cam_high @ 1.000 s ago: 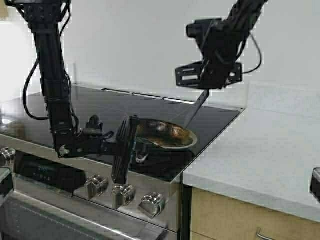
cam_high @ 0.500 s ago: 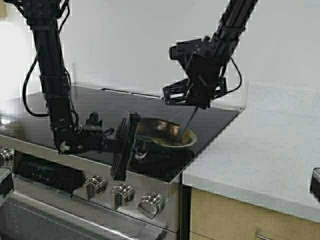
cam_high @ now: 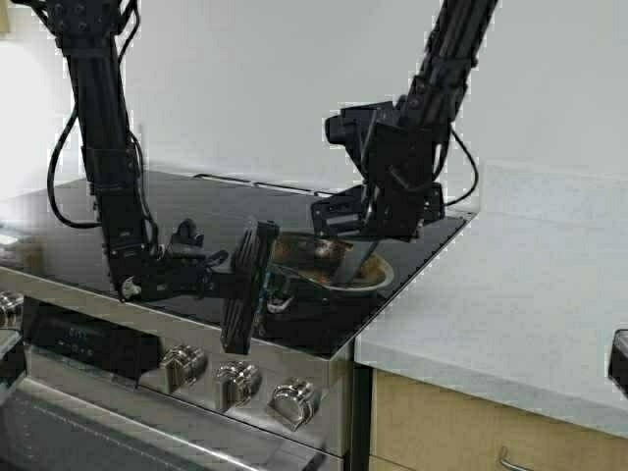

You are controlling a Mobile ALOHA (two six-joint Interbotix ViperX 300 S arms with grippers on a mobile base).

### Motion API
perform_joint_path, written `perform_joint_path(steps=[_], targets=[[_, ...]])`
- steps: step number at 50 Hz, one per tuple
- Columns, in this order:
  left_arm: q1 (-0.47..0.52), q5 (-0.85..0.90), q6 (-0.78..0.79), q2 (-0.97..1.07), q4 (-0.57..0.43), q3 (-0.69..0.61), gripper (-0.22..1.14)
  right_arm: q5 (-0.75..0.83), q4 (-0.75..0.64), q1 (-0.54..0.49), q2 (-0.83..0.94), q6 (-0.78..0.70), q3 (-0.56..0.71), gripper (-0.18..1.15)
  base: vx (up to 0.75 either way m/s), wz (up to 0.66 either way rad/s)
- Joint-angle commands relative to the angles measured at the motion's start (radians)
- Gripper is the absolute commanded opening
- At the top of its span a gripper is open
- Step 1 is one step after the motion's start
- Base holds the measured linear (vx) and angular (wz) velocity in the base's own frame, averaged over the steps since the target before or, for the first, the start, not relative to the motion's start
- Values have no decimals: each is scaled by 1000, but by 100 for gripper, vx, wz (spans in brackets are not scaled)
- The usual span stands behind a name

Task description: Add oil to the pan and cook the shrimp and serve it

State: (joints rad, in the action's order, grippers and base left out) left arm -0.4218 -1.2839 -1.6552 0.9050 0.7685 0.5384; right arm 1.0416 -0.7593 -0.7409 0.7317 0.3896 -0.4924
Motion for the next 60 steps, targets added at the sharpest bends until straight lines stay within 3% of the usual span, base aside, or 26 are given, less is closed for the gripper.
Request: perform_joint_path(steps=[1, 13, 28, 43, 60], targets=[[9, -14, 25, -83, -32, -14, 3, -5, -29, -43, -41, -9, -43, 7, 0, 0], [9, -14, 25, -83, -32, -20, 3, -3, -72, -49, -46, -34, -66, 7, 0, 0], [9, -12, 52, -89, -25, 23, 3, -92, -137, 75, -98, -64, 25, 7, 0, 0], [9, 34, 74, -95, 17, 49, 3, -167, -87, 173, -117, -124, 48, 7, 0, 0], [9, 66, 74, -124, 55, 63, 3, -184, -75, 173, -28, -135, 109, 7, 0, 0]])
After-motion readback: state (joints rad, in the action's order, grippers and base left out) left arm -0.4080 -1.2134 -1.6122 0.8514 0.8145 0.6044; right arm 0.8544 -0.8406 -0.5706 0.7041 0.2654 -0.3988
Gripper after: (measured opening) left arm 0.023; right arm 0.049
